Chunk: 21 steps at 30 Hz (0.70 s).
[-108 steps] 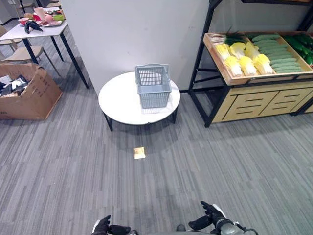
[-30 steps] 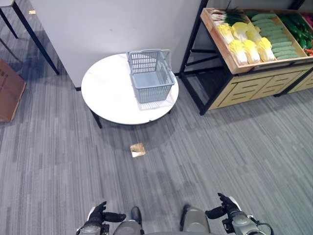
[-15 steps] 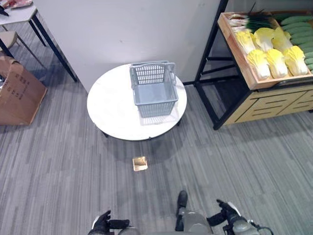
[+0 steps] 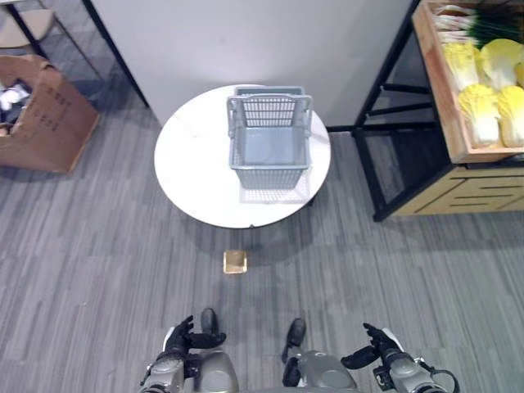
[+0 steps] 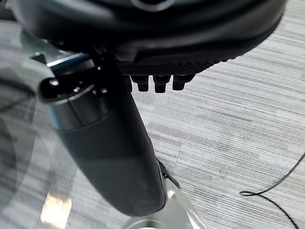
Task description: Get the vegetables into the basket
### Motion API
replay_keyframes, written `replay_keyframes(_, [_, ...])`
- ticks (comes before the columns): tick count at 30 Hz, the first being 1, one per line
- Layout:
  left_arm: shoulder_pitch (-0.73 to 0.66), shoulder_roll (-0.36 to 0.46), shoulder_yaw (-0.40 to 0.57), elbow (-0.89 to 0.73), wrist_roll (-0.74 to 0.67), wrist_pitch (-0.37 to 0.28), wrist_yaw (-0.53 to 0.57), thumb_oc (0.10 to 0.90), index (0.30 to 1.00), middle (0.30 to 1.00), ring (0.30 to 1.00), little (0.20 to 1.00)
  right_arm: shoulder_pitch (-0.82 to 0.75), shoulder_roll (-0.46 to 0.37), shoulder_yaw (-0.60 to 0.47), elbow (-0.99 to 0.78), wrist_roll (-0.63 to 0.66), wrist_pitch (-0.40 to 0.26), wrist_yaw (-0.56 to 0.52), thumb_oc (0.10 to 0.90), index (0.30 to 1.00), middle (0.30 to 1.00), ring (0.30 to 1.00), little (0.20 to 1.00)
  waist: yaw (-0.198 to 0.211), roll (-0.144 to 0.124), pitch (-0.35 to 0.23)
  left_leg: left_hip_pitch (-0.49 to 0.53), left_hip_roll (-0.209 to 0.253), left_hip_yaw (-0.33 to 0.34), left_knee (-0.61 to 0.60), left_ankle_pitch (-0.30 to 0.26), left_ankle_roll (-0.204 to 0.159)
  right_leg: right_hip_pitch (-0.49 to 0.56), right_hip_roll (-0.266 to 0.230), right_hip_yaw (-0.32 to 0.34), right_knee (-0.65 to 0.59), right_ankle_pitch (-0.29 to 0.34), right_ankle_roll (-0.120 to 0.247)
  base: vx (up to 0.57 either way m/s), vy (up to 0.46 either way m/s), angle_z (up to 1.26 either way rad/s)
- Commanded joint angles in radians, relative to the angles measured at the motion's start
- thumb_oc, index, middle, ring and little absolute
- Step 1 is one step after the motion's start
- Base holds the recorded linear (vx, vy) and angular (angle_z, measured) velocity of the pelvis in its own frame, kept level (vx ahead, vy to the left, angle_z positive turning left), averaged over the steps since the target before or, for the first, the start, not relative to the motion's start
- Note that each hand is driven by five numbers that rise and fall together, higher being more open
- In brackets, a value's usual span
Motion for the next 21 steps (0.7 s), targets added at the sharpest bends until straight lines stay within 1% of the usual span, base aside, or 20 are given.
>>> replay_keyframes(1, [0.048, 0.023, -0.038, 0.008, 0.032, -0.012, 0.014, 0.9, 1.0, 1.0, 1.0, 1.0, 0.021, -0.004, -0.004, -0.017, 0.003, -0.016, -0.006, 0.9, 1.0, 1.0, 1.0, 1.0, 0.018, -0.013, -0.034, -0.007, -0.043, 0.012, 0.059, -0.052, 0.06, 0.008, -0.162, 0.095, 0.13, -0.056, 0.153, 0.16, 0.253, -0.62])
replay_keyframes(2, [0.043, 0.032, -0.038, 0.01, 0.045, -0.011, 0.012, 0.9, 1.0, 1.0, 1.0, 1.0, 0.023, 0.007, -0.006, -0.012, -0.005, -0.012, -0.004, 0.9, 1.0, 1.0, 1.0, 1.0, 0.015, -0.025, -0.038, 0.014, -0.067, 0.031, 0.067, -0.077, 0.08, 0.009, -0.187, 0.114, 0.14, -0.04, 0.168, 0.2, 0.34, -0.47])
replay_keyframes(3, [0.042, 0.034, -0.042, 0.004, 0.047, -0.012, 0.013, 0.9, 1.0, 1.0, 1.0, 1.0, 0.026, 0.012, -0.007, -0.009, -0.008, -0.01, -0.005, 0.9, 1.0, 1.0, 1.0, 1.0, 0.015, -0.029, -0.039, 0.019, -0.077, 0.042, 0.077, -0.092, 0.089, 0.011, -0.201, 0.119, 0.145, -0.033, 0.176, 0.14, 0.257, -0.26])
replay_keyframes(4, [0.042, 0.035, -0.042, 0.004, 0.047, -0.012, 0.013, 0.9, 1.0, 1.0, 1.0, 1.0, 0.026, 0.013, -0.007, -0.009, -0.009, -0.01, -0.005, 0.9, 1.0, 1.0, 1.0, 1.0, 0.017, -0.03, -0.038, 0.02, -0.078, 0.044, 0.078, -0.093, 0.09, 0.011, -0.202, 0.121, 0.145, -0.033, 0.176, 0.08, 0.188, -0.04])
replay_keyframes(5, [0.041, 0.037, -0.047, -0.004, 0.052, -0.012, 0.012, 0.9, 1.0, 1.0, 1.0, 1.0, 0.024, 0.016, -0.009, -0.01, -0.008, -0.007, -0.002, 0.9, 1.0, 1.0, 1.0, 1.0, 0.016, -0.035, -0.038, 0.019, -0.088, 0.052, 0.095, -0.109, 0.099, 0.011, -0.219, 0.126, 0.15, -0.021, 0.186, 0.07, 0.193, 0.04])
replay_keyframes(7, [0.035, 0.049, -0.051, -0.002, 0.07, -0.009, 0.008, 0.9, 1.0, 1.0, 1.0, 1.0, 0.017, 0.032, -0.003, -0.02, -0.011, -0.005, 0.0, 0.9, 1.0, 1.0, 1.0, 1.0, 0.017, -0.055, -0.038, 0.015, -0.119, 0.069, 0.146, -0.159, 0.125, 0.002, -0.259, 0.148, 0.168, 0.031, 0.208, 0.1, 0.274, 0.11])
replay_keyframes(8, [0.035, 0.049, -0.051, -0.002, 0.07, -0.009, 0.008, 0.9, 1.0, 1.0, 1.0, 1.0, 0.017, 0.032, -0.003, -0.02, -0.011, -0.005, 0.0, 0.9, 1.0, 1.0, 1.0, 1.0, 0.017, -0.056, -0.038, 0.015, -0.119, 0.07, 0.147, -0.16, 0.125, 0.002, -0.259, 0.149, 0.168, 0.031, 0.208, 0.09, 0.26, -0.06])
replay_keyframes(9, [0.033, 0.055, -0.05, 0.002, 0.079, -0.007, 0.007, 0.9, 1.0, 1.0, 1.0, 1.0, 0.011, 0.04, 0.0, -0.027, -0.011, -0.004, 0.001, 0.9, 1.0, 1.0, 1.0, 1.0, 0.018, -0.062, -0.037, 0.016, -0.133, 0.078, 0.168, -0.183, 0.138, -0.009, -0.277, 0.158, 0.19, 0.064, 0.218, 0.04, 0.131, -0.11])
replay_keyframes(10, [0.033, 0.055, -0.05, 0.002, 0.079, -0.007, 0.007, 0.9, 1.0, 1.0, 1.0, 1.0, 0.011, 0.04, 0.0, -0.027, -0.011, -0.004, 0.001, 0.9, 1.0, 1.0, 1.0, 1.0, 0.018, -0.063, -0.038, 0.016, -0.134, 0.078, 0.169, -0.183, 0.138, -0.009, -0.277, 0.159, 0.19, 0.064, 0.218, 0.09, 0.265, -0.12])
replay_keyframes(11, [0.03, 0.062, -0.047, 0.01, 0.096, -0.003, 0.006, 0.9, 1.0, 1.0, 1.0, 1.0, 0.006, 0.047, 0.002, -0.033, -0.014, -0.004, 0.003, 0.9, 1.0, 1.0, 1.0, 1.0, 0.017, -0.063, -0.036, 0.03, -0.146, 0.084, 0.174, -0.205, 0.156, -0.034, -0.29, 0.169, 0.251, 0.091, 0.22, 0.05, 0.14, -0.03])
replay_keyframes(12, [0.03, 0.062, -0.047, 0.01, 0.097, -0.003, 0.006, 0.9, 1.0, 1.0, 1.0, 1.0, 0.006, 0.047, 0.002, -0.033, -0.014, -0.004, 0.003, 0.9, 1.0, 1.0, 1.0, 1.0, 0.018, -0.064, -0.036, 0.03, -0.146, 0.085, 0.174, -0.206, 0.157, -0.036, -0.29, 0.171, 0.252, 0.091, 0.22, 0.08, 0.248, -0.16])
replay_keyframes(13, [0.032, 0.072, -0.038, 0.015, 0.095, 0.001, 0.006, 0.9, 1.0, 1.0, 1.0, 1.0, -0.002, 0.05, 0.007, -0.048, -0.013, -0.005, 0.001, 0.9, 1.0, 1.0, 1.0, 1.0, 0.016, -0.059, -0.028, 0.048, -0.148, 0.096, 0.173, -0.214, 0.171, -0.072, -0.294, 0.17, 0.329, 0.125, 0.22, 0.03, 0.112, -0.2])
replay_keyframes(14, [0.032, 0.072, -0.038, 0.014, 0.095, 0.002, 0.006, 0.9, 1.0, 1.0, 1.0, 1.0, -0.003, 0.05, 0.007, -0.049, -0.013, -0.005, 0.001, 0.9, 1.0, 1.0, 1.0, 1.0, 0.017, -0.059, -0.028, 0.048, -0.148, 0.097, 0.173, -0.214, 0.171, -0.073, -0.295, 0.172, 0.33, 0.125, 0.22, 0.07, 0.194, -0.28])
replay_keyframes(15, [0.031, 0.077, -0.029, 0.021, 0.091, 0.003, 0.006, 0.9, 1.0, 1.0, 1.0, 1.0, -0.007, 0.054, 0.012, -0.056, -0.012, -0.007, 0.0, 0.9, 1.0, 1.0, 1.0, 1.0, 0.011, -0.05, -0.025, 0.075, -0.147, 0.1, 0.157, -0.216, 0.176, -0.103, -0.284, 0.178, 0.376, 0.131, 0.22, 0.04, 0.085, -0.26])
replay_keyframes(16, [0.031, 0.076, -0.029, 0.021, 0.091, 0.003, 0.006, 0.9, 1.0, 1.0, 1.0, 1.0, -0.007, 0.054, 0.012, -0.056, -0.012, -0.007, 0.0, 0.9, 1.0, 1.0, 1.0, 1.0, 0.012, -0.05, -0.025, 0.076, -0.147, 0.102, 0.156, -0.216, 0.176, -0.104, -0.284, 0.179, 0.377, 0.13, 0.22, 0.13, 0.102, -0.27])
replay_keyframes(17, [0.032, 0.08, -0.02, 0.025, 0.086, 0.004, 0.007, 0.9, 1.0, 1.0, 1.0, 1.0, -0.008, 0.054, 0.013, -0.056, -0.013, -0.005, -0.004, 0.9, 1.0, 1.0, 1.0, 1.0, 0.011, -0.051, -0.029, 0.113, -0.149, 0.11, 0.12, -0.218, 0.173, -0.128, -0.287, 0.152, 0.339, 0.123, 0.214, 0.11, 0.003, -0.19])
replay_keyframes(19, [0.033, 0.08, -0.019, 0.028, 0.084, 0.004, 0.008, 0.9, 1.0, 1.0, 1.0, 1.0, -0.009, 0.053, 0.013, -0.055, -0.012, -0.005, -0.004, 0.9, 1.0, 1.0, 1.0, 1.0, 0.009, -0.05, -0.027, 0.123, -0.148, 0.108, 0.111, -0.216, 0.17, -0.124, -0.286, 0.146, 0.324, 0.121, 0.215, 0.09, -0.035, -0.1])
replay_keyframes(20, [0.028, 0.082, -0.014, 0.036, 0.079, 0.004, 0.008, 0.9, 1.0, 1.0, 1.0, 1.0, -0.01, 0.053, 0.013, -0.053, -0.011, -0.006, -0.005, 0.9, 1.0, 1.0, 1.0, 1.0, 0.008, -0.052, -0.028, 0.134, -0.142, 0.108, 0.099, -0.214, 0.16, -0.13, -0.287, 0.132, 0.263, 0.116, 0.216, 0.08, -0.12, 0.01])
replay_keyframes(21, [0.024, 0.081, -0.013, 0.038, 0.074, 0.003, 0.013, 0.9, 1.0, 1.0, 1.0, 1.0, -0.015, 0.054, 0.015, -0.055, -0.01, -0.008, -0.006, 0.9, 1.0, 1.0, 1.0, 1.0, 0.004, -0.055, -0.026, 0.134, -0.137, 0.096, 0.096, -0.211, 0.151, -0.14, -0.283, 0.145, 0.218, 0.111, 0.219, 0.16, -0.224, 0.08])
